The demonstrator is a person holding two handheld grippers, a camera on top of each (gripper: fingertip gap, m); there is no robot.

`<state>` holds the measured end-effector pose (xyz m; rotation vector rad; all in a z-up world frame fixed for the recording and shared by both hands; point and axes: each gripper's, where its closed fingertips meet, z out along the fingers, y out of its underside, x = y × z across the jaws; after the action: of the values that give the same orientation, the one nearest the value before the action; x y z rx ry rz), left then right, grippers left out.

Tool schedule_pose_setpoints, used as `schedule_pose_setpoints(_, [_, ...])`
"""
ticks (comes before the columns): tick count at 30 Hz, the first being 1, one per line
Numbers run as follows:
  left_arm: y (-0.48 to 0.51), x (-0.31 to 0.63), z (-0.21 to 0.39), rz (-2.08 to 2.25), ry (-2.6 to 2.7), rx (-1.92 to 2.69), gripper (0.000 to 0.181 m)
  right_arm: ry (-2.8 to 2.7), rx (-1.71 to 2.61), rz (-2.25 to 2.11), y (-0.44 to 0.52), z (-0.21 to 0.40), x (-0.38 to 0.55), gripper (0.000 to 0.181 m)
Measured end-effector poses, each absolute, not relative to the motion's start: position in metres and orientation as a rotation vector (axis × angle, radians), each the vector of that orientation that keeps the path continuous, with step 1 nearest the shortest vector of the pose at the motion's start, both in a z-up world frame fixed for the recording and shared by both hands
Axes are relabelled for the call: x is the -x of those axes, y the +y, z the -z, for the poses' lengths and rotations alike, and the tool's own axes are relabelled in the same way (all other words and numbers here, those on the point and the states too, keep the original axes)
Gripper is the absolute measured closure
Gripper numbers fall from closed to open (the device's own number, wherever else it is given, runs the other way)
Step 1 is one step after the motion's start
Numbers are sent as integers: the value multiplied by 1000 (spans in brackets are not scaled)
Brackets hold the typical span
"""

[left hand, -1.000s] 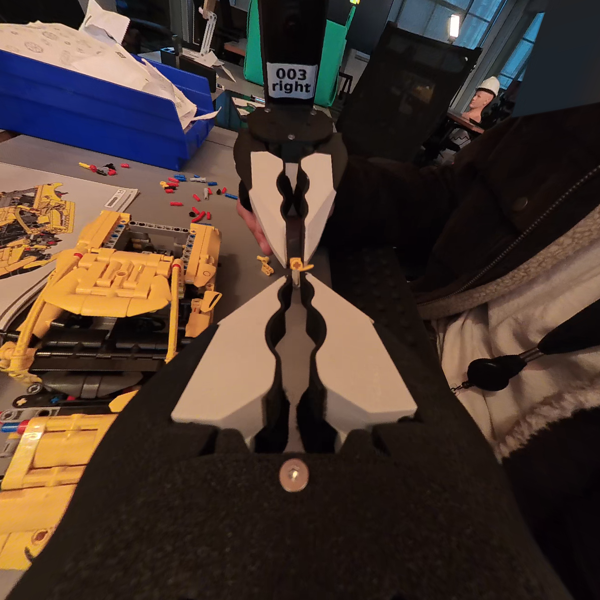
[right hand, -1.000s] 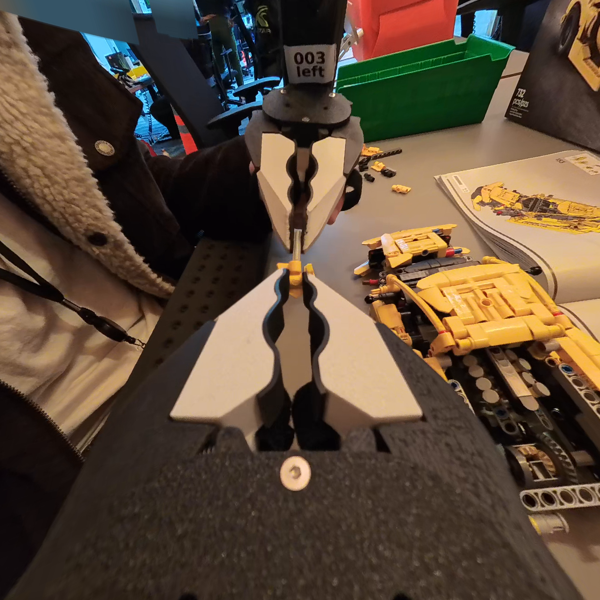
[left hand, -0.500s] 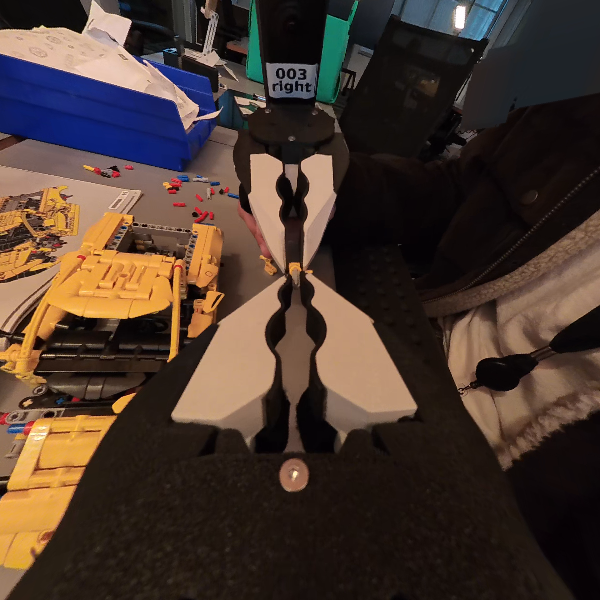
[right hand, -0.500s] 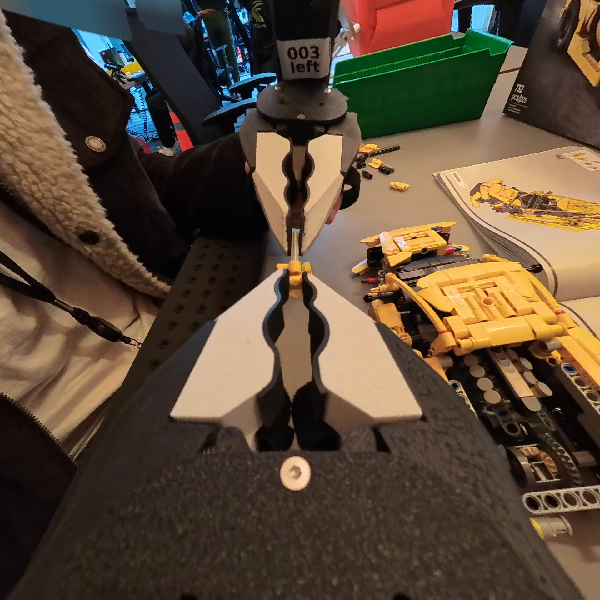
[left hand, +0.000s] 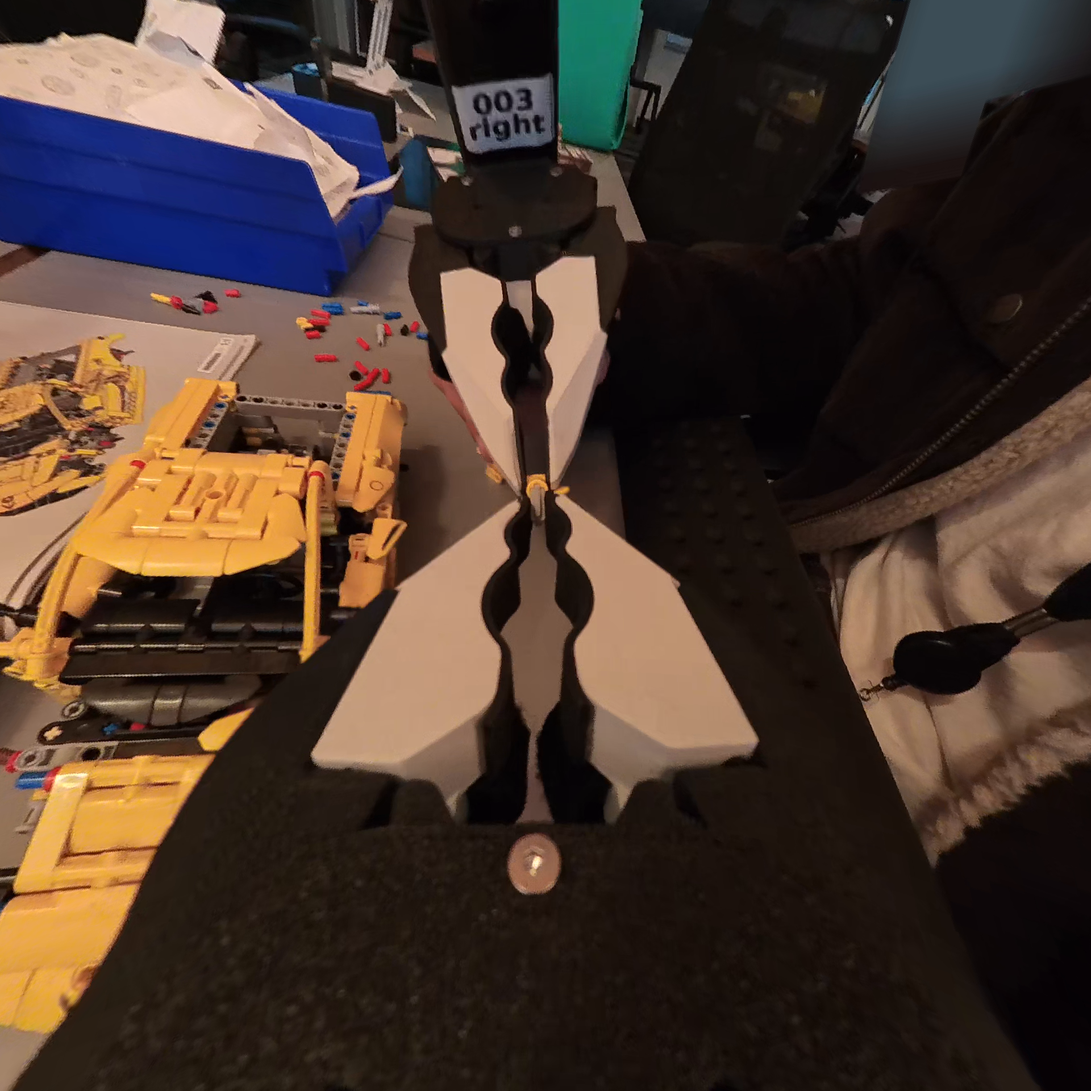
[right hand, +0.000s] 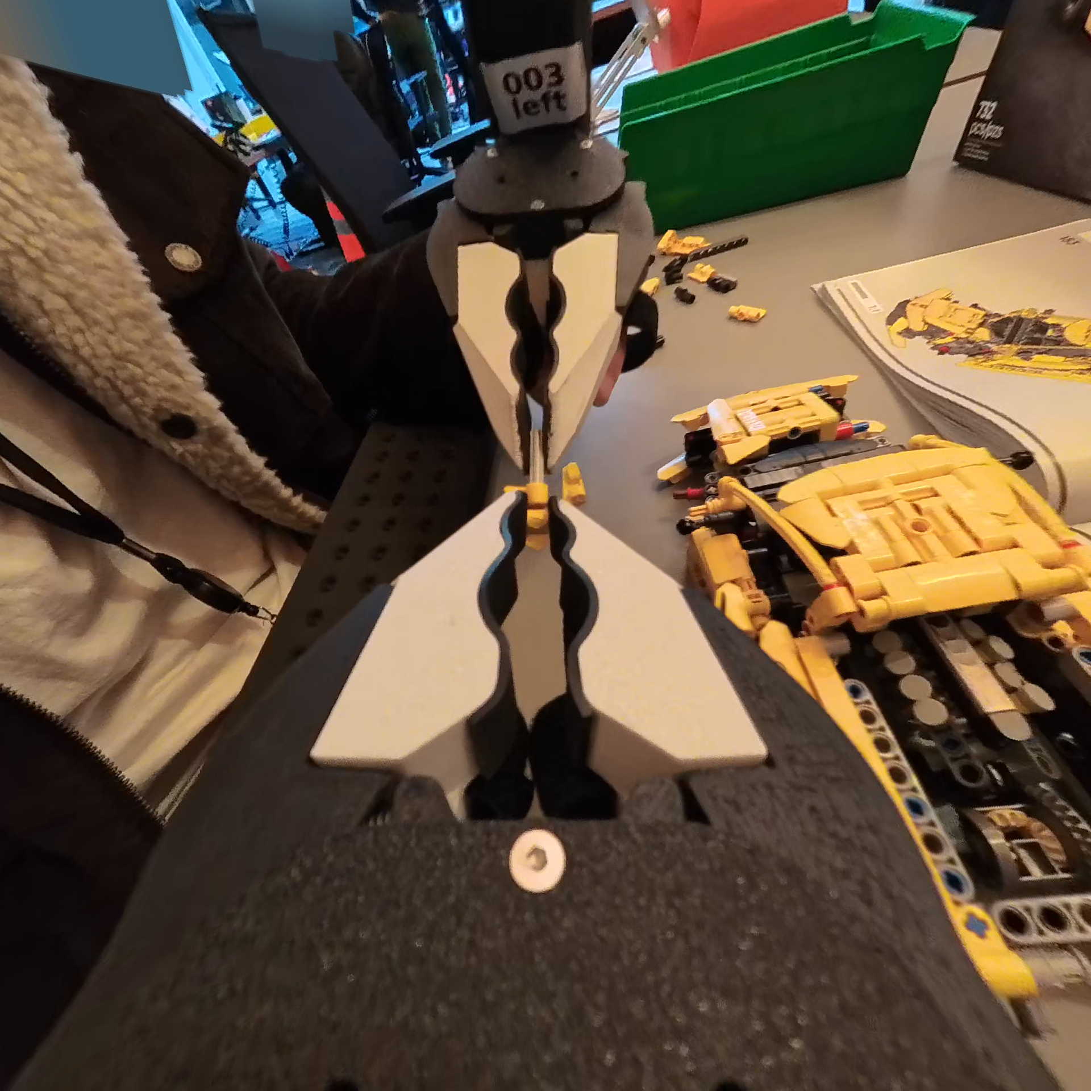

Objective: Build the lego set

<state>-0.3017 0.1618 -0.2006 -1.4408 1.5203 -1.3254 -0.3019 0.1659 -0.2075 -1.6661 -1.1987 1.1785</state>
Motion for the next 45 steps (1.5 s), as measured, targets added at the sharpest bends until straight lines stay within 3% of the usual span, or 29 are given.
schedule_pose_setpoints(13, [150,306,238,1182,1748,1519,177,-1383,1799,-1052,155,246,308,175])
schedule_pose_setpoints(23, [162,306,168,1404,1426,1308,177,-1089,1520,-1232,168,176,300,159])
schedule_pose_setpoints(34, [181,309,180,1309,1398,1404,177,-1197,1901,-755,186,240,248,166])
schedule_pose_setpoints(45, [206,315,182,1241,1293,1486,177,-1394,1949,-565,188,285,293,157])
